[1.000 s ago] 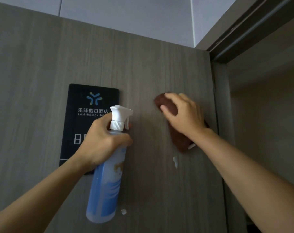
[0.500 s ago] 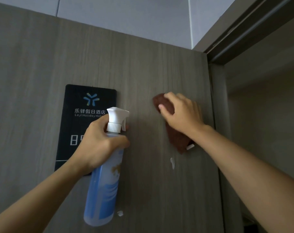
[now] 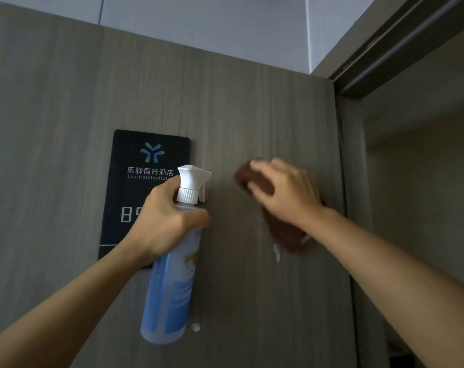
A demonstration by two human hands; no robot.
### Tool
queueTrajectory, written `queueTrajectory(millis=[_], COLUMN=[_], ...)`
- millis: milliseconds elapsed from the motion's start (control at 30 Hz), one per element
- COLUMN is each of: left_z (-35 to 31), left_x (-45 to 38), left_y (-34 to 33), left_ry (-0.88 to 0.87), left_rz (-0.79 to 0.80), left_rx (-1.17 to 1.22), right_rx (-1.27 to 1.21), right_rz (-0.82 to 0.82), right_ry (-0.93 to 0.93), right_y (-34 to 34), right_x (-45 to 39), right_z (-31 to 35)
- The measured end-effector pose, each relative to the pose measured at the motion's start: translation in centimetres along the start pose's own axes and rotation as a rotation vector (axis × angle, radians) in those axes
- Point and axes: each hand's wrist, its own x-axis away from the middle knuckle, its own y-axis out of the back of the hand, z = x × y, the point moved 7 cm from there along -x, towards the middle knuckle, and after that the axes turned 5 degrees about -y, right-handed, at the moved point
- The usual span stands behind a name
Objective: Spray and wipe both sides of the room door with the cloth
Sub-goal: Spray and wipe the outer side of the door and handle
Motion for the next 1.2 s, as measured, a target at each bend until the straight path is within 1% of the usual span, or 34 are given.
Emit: queueTrajectory(millis=[67,100,133,200,267,333,367,400,433,500,533,567,600,633,667,733,800,833,867,967,1000,1033,1067,1100,1200], left_z=[0.0,0.1,0.1,0.1,0.1,0.1,0.1,0.0,0.1,0.1,0.0,-0.1,-0.1,-0.1,-0.1,-0.1,-0.1,-0.1,0.0,0.1,0.2,0.2,0.2,0.2,0.4], left_x=[0.1,0.2,0.2,0.2,0.2,0.1,0.1,0.1,0.1,0.1,0.1,0.1,0.2,0.3,0.3,0.3,0.3,0.2,0.2,0.2,0.2,0.3,0.3,0.2,-0.1], left_y=[0.1,0.1,0.1,0.1,0.1,0.0,0.0,0.0,0.0,0.1,0.1,0.0,0.0,0.0,0.0,0.0,0.0,-0.1,-0.1,-0.2,-0.2,-0.2,-0.2,-0.2,-0.1], left_ry=[-0.005,-0.012,-0.023,-0.037,-0.039,-0.040,-0.045,-0.049,-0.049,-0.044,-0.046,-0.048,-0.049,-0.051,-0.055,-0.059,-0.058,-0.058,-0.057,-0.045,-0.045,-0.045,-0.043,-0.040,-0.021], left_rz=[0.002,0.005,0.008,0.011,0.017,0.017,0.017,0.016,0.013,0.013,0.021,0.029,0.033,0.034,0.033,0.030,0.027,0.027,0.025,0.024,0.027,0.033,0.039,0.048,0.054], left_rx=[-0.002,-0.004,-0.005,-0.010,-0.016,-0.018,-0.023,-0.027,-0.027,-0.024,-0.027,-0.030,-0.030,-0.029,-0.029,-0.033,-0.036,-0.034,-0.032,-0.031,-0.029,-0.029,-0.030,-0.033,-0.053], right_rx=[-0.011,0.000,0.011,0.014,-0.002,-0.003,-0.009,-0.031,-0.059,-0.089,-0.093,-0.080,-0.049,-0.019,-0.002,-0.019,-0.030,-0.034,-0.063,-0.100,-0.076,-0.040,0.005,0.041,0.068], right_rz=[0.125,0.167,0.177,0.119,0.012,-0.050,-0.071,-0.072,-0.040,0.076,0.135,0.169,0.172,0.154,0.117,0.024,-0.051,-0.062,-0.037,0.129,0.166,0.181,0.174,0.149,0.055], right_ry=[0.222,0.275,0.271,0.139,-0.077,-0.249,-0.281,-0.258,-0.169,0.103,0.209,0.270,0.282,0.250,0.175,-0.057,-0.233,-0.252,-0.217,0.087,0.163,0.199,0.181,0.122,-0.140], right_y=[-0.6,-0.4,-0.1,0.8,1.6,1.4,1.1,0.7,0.0,-0.9,-0.8,-0.5,-0.2,0.1,0.6,1.2,0.9,0.5,0.0,-0.7,-0.3,0.3,0.9,1.6,3.2], right_x=[3.5,4.3,4.2,2.6,-0.3,-2.6,-3.0,-2.7,-1.7,1.7,3.0,3.4,3.1,2.4,1.3,-1.4,-2.8,-2.7,-2.0,2.7,3.8,4.2,4.1,3.8,2.2], right_z=[0.7,-0.2,-1.6,-4.4,-6.4,-6.2,-5.0,-3.2,-1.1,2.9,3.4,2.6,1.2,-0.4,-2.1,-5.0,-5.4,-4.6,-3.2,0.7,0.4,-0.9,-2.7,-5.0,-10.2])
